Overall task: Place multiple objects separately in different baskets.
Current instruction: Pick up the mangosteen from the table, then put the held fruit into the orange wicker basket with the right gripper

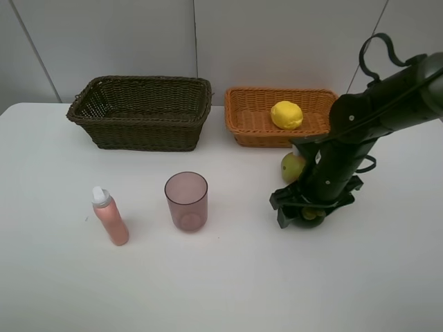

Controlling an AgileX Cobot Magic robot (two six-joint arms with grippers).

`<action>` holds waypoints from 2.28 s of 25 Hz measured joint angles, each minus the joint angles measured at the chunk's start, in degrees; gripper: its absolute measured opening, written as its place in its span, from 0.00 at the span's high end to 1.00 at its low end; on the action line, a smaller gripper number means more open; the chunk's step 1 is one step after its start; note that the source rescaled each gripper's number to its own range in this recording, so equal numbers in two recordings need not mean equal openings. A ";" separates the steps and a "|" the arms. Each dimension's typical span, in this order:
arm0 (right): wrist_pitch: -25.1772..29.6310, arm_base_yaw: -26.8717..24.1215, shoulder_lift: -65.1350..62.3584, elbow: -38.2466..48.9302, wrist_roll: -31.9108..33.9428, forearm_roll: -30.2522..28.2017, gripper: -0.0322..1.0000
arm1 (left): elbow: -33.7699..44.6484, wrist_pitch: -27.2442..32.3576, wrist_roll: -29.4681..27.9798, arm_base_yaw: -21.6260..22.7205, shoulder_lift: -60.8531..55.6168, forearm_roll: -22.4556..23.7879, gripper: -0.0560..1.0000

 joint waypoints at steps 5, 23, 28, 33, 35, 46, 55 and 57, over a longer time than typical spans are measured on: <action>-0.25 0.00 0.00 0.00 0.00 0.00 0.37 | 0.00 0.00 0.00 0.00 0.00 0.00 0.00; 1.15 0.00 0.00 0.00 0.00 0.00 0.89 | 0.00 0.00 0.00 0.00 0.00 0.00 0.00; 1.26 0.00 0.00 0.00 0.00 0.00 0.89 | 0.00 0.00 0.00 0.00 0.00 0.00 0.00; 1.26 0.00 0.00 0.00 0.00 0.00 0.89 | 0.00 0.00 0.00 0.00 0.00 0.00 0.00; 1.26 0.00 -0.05 0.00 0.00 0.00 0.89 | 0.00 0.00 0.00 0.00 0.00 0.00 0.00; 13.39 0.00 -4.35 -9.86 0.00 -2.92 0.89 | 0.00 0.00 0.00 0.00 0.00 0.00 0.00; 18.70 -1.92 -4.48 -24.58 -0.91 -9.33 0.89 | 0.00 0.00 0.00 0.00 0.00 0.00 0.00; 17.58 -3.46 -4.11 -27.20 -1.19 -10.98 0.89 | 0.00 0.00 0.00 0.00 0.00 0.00 0.00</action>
